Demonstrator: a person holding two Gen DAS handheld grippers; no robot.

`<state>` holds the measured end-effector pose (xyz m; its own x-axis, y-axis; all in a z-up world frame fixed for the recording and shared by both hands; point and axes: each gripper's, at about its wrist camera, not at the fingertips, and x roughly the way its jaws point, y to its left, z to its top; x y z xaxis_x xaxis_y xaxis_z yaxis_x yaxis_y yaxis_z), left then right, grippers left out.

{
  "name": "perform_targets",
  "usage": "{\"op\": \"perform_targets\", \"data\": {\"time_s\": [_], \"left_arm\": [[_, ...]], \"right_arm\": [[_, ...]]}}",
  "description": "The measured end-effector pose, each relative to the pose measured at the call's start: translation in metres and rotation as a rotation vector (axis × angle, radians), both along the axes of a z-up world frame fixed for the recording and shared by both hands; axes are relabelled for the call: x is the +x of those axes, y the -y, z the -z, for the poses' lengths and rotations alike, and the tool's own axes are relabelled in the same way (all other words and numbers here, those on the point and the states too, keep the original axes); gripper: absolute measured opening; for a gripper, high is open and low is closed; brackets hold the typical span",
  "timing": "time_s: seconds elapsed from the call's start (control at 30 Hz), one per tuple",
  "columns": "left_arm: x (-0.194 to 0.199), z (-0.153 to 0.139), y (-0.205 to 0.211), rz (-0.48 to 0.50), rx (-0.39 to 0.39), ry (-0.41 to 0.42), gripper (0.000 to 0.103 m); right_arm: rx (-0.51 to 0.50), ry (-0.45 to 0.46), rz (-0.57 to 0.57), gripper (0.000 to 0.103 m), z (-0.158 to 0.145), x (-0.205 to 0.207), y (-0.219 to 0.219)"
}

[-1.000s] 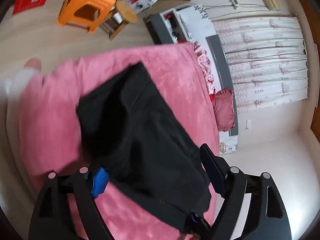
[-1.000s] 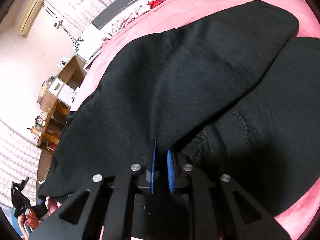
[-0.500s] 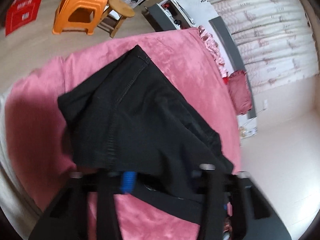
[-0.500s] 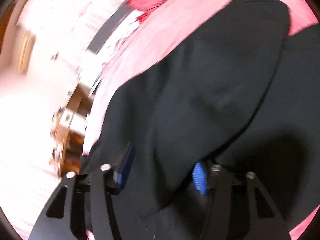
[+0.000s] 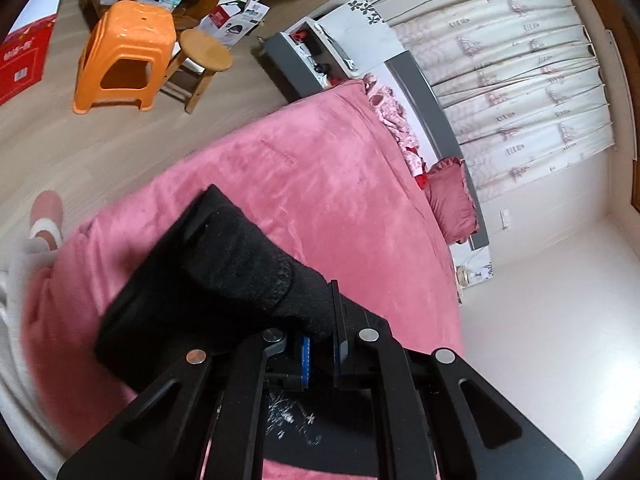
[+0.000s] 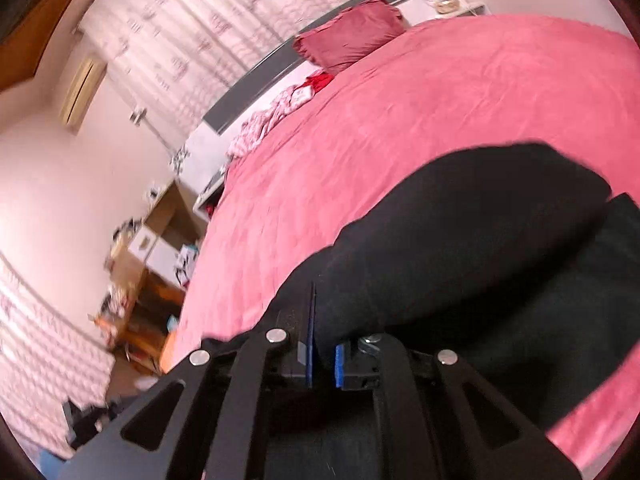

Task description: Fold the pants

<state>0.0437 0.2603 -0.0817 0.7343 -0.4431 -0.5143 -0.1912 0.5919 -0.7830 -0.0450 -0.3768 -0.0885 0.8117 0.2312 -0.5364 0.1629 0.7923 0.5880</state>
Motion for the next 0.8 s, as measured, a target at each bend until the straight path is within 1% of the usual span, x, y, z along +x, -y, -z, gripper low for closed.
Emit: {"op": "perform_targets", "data": {"time_s": [0.03,0.1,0.13,0.2,0.27,0.3,0.33,0.4,0.47,0.53,0.57,0.6,0.63,0.67,0.7,0.73,0.77,0.8], "left_arm": [[-0.004,0.002,-0.001,0.006,0.018,-0.004,0.006],[-0.014,0.017,-0.001,0.033,0.094,-0.042,0.006],[-0.017,0.024,-0.001,0.039,0.116,-0.062,0.006],[-0.026,0.049,0.001,0.049,0.162,-0.137,0.006],[-0.029,0.071,0.000,0.050,0.156,-0.219,0.006],[-0.030,0.078,-0.001,0.044,0.144,-0.242,0.006],[-0.030,0.079,-0.002,0.040,0.141,-0.245,0.006],[-0.030,0.072,0.001,0.050,0.166,-0.235,0.006],[-0.036,0.062,0.002,0.048,0.151,-0.210,0.006],[-0.041,0.052,0.000,0.047,0.136,-0.186,0.006],[-0.042,0.049,0.000,0.049,0.138,-0.183,0.006],[-0.043,0.049,0.001,0.051,0.149,-0.189,0.006],[-0.042,0.052,0.002,0.052,0.170,-0.201,0.006],[-0.038,0.060,0.005,0.061,0.209,-0.242,0.006],[-0.036,0.069,0.007,0.065,0.227,-0.283,0.006],[-0.037,0.072,0.008,0.059,0.228,-0.294,0.008],[-0.039,0.070,0.010,0.047,0.239,-0.280,0.008],[-0.039,0.065,0.012,0.047,0.260,-0.270,0.013]], "right_arm": [[-0.020,-0.019,-0.007,0.007,0.006,-0.005,-0.005],[-0.062,-0.088,-0.017,0.007,0.032,-0.015,-0.015],[-0.056,-0.114,-0.013,0.007,0.043,-0.015,-0.017],[-0.001,-0.162,0.017,0.007,0.072,-0.018,-0.016],[0.022,-0.195,0.040,0.007,0.092,-0.021,-0.007],[0.028,-0.214,0.048,0.007,0.100,-0.023,-0.006],[0.035,-0.227,0.051,0.007,0.105,-0.025,-0.004],[0.088,-0.228,0.065,0.007,0.108,-0.028,0.002],[0.101,-0.205,0.073,0.007,0.098,-0.031,0.009],[0.064,-0.178,0.057,0.007,0.084,-0.034,0.012],[0.038,-0.178,0.050,0.007,0.084,-0.032,0.008],[0.012,-0.185,0.043,0.007,0.085,-0.029,0.005],[0.008,-0.196,0.040,0.009,0.087,-0.030,0.002],[0.022,-0.219,0.039,0.011,0.093,-0.029,0.002],[0.042,-0.230,0.041,0.011,0.098,-0.029,0.002],[0.084,-0.235,0.040,0.022,0.102,-0.030,0.004],[0.133,-0.220,0.034,0.042,0.103,-0.032,0.008],[0.155,-0.204,0.037,0.051,0.102,-0.033,0.011]]}}
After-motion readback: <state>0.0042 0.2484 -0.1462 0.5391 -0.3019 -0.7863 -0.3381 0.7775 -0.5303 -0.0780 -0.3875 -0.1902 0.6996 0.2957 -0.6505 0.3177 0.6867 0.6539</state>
